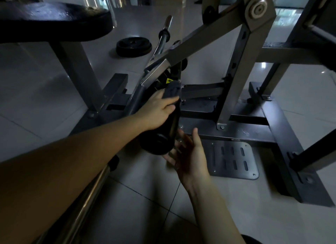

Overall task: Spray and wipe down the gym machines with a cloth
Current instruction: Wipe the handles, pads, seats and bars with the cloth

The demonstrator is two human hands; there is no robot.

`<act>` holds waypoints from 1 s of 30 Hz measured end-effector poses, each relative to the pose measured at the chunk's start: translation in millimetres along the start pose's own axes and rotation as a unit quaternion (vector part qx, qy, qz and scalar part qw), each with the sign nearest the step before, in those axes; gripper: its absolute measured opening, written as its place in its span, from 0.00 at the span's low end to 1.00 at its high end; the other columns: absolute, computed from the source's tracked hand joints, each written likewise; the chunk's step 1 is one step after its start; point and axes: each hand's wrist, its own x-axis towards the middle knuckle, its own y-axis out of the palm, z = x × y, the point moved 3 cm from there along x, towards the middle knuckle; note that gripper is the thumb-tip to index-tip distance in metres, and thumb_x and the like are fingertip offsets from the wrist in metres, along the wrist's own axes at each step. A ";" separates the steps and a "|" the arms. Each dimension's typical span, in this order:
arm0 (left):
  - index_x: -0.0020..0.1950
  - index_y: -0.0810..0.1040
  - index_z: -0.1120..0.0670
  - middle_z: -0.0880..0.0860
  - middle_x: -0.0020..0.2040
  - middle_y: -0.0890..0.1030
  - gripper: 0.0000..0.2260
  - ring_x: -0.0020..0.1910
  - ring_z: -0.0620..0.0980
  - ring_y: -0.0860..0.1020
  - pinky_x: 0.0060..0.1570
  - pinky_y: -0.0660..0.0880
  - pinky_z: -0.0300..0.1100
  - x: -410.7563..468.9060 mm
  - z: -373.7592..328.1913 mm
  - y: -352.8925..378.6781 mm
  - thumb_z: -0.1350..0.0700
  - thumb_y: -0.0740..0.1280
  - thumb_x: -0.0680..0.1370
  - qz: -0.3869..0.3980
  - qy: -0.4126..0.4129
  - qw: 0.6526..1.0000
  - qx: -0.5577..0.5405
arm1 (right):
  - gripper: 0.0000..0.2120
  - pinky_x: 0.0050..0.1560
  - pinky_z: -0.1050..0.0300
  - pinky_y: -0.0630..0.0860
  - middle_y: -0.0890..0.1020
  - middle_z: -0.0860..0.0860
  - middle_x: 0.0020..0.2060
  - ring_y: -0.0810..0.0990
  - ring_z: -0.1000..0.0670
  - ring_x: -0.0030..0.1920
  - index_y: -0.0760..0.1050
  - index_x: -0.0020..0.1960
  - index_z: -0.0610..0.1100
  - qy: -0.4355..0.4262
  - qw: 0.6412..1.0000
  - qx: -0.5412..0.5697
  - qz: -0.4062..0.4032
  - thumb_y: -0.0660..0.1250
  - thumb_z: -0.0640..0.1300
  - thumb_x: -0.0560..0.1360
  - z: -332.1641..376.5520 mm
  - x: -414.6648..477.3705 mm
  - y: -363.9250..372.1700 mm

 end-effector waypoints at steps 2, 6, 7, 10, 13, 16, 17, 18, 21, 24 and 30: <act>0.76 0.71 0.44 0.49 0.83 0.55 0.18 0.81 0.47 0.53 0.76 0.49 0.42 -43.3 -6.0 -4.5 0.53 0.59 0.86 0.035 0.024 0.998 0.042 | 0.28 0.73 0.37 0.70 0.86 0.46 0.59 0.82 0.43 0.63 0.80 0.65 0.49 -0.004 1.000 -0.006 0.000 0.57 0.67 0.80 0.8 -1.4 3.0; 0.76 0.68 0.40 0.39 0.81 0.47 0.19 0.80 0.38 0.41 0.79 0.48 0.47 -121.7 -7.3 -2.2 0.49 0.54 0.86 0.085 0.089 0.987 0.105 | 0.27 0.73 0.36 0.70 0.86 0.46 0.58 0.82 0.42 0.63 0.82 0.63 0.49 -0.014 1.000 -0.021 0.013 0.56 0.67 0.81 4.4 -3.2 5.6; 0.77 0.67 0.40 0.42 0.83 0.48 0.20 0.81 0.40 0.41 0.80 0.49 0.50 -122.9 -7.1 3.3 0.48 0.53 0.85 0.072 0.093 0.987 0.109 | 0.28 0.73 0.36 0.70 0.85 0.45 0.59 0.82 0.43 0.63 0.81 0.65 0.49 -0.016 0.999 -0.027 0.020 0.55 0.67 0.81 5.2 -5.0 5.5; 0.81 0.59 0.41 0.54 0.84 0.49 0.22 0.83 0.52 0.44 0.80 0.53 0.56 -85.0 -10.7 16.9 0.44 0.51 0.86 0.008 -0.016 0.995 0.096 | 0.29 0.73 0.36 0.69 0.85 0.45 0.60 0.82 0.42 0.64 0.81 0.66 0.48 -0.017 0.999 -0.036 0.034 0.55 0.67 0.81 8.1 -7.4 5.1; 0.83 0.49 0.43 0.62 0.83 0.48 0.28 0.81 0.63 0.55 0.78 0.57 0.56 -28.1 -5.3 14.3 0.40 0.53 0.85 -0.005 -0.183 0.983 0.005 | 0.29 0.74 0.36 0.68 0.85 0.45 0.61 0.81 0.43 0.65 0.79 0.67 0.48 -0.020 0.998 -0.035 0.040 0.56 0.66 0.81 5.8 -5.9 4.5; 0.84 0.45 0.44 0.62 0.83 0.48 0.33 0.79 0.66 0.57 0.77 0.57 0.59 9.0 11.6 7.1 0.34 0.53 0.83 0.023 -0.276 0.959 -0.066 | 0.27 0.73 0.37 0.70 0.85 0.48 0.61 0.82 0.47 0.64 0.78 0.68 0.50 -0.027 0.997 -0.053 0.044 0.57 0.66 0.80 3.4 -4.4 4.6; 0.84 0.46 0.44 0.61 0.83 0.49 0.35 0.79 0.65 0.58 0.77 0.57 0.60 15.9 15.5 6.4 0.32 0.54 0.82 0.027 -0.289 0.953 -0.082 | 0.26 0.73 0.37 0.71 0.85 0.49 0.60 0.83 0.49 0.63 0.79 0.67 0.51 -0.029 0.997 -0.062 0.044 0.57 0.66 0.79 3.4 -4.7 4.9; 0.84 0.47 0.44 0.60 0.83 0.51 0.37 0.79 0.65 0.59 0.76 0.58 0.60 19.8 18.3 7.1 0.31 0.55 0.80 0.025 -0.294 0.951 -0.095 | 0.26 0.72 0.38 0.71 0.85 0.50 0.60 0.83 0.50 0.62 0.79 0.67 0.52 -0.030 0.996 -0.070 0.046 0.57 0.66 0.79 3.5 -4.8 5.7; 0.84 0.46 0.44 0.61 0.83 0.52 0.39 0.78 0.65 0.62 0.75 0.62 0.59 10.9 13.3 8.0 0.31 0.59 0.79 0.014 -0.270 0.958 -0.091 | 0.27 0.71 0.39 0.72 0.85 0.50 0.60 0.83 0.51 0.61 0.78 0.68 0.52 -0.031 0.995 -0.084 0.054 0.57 0.66 0.79 5.0 -5.7 5.3; 0.84 0.42 0.45 0.61 0.83 0.49 0.39 0.80 0.63 0.57 0.76 0.60 0.57 -25.5 -4.0 9.1 0.33 0.59 0.80 0.029 -0.214 0.976 -0.008 | 0.27 0.71 0.39 0.72 0.85 0.49 0.61 0.83 0.49 0.62 0.77 0.70 0.50 -0.027 0.994 -0.094 0.058 0.54 0.64 0.82 7.7 -4.8 3.7; 0.83 0.40 0.44 0.59 0.83 0.40 0.36 0.82 0.58 0.40 0.79 0.46 0.59 -65.6 -22.0 19.3 0.33 0.52 0.82 0.046 -0.143 0.985 0.083 | 0.28 0.71 0.40 0.72 0.85 0.48 0.61 0.83 0.47 0.63 0.77 0.70 0.48 -0.016 0.992 -0.103 0.065 0.52 0.64 0.83 11.9 -7.2 5.2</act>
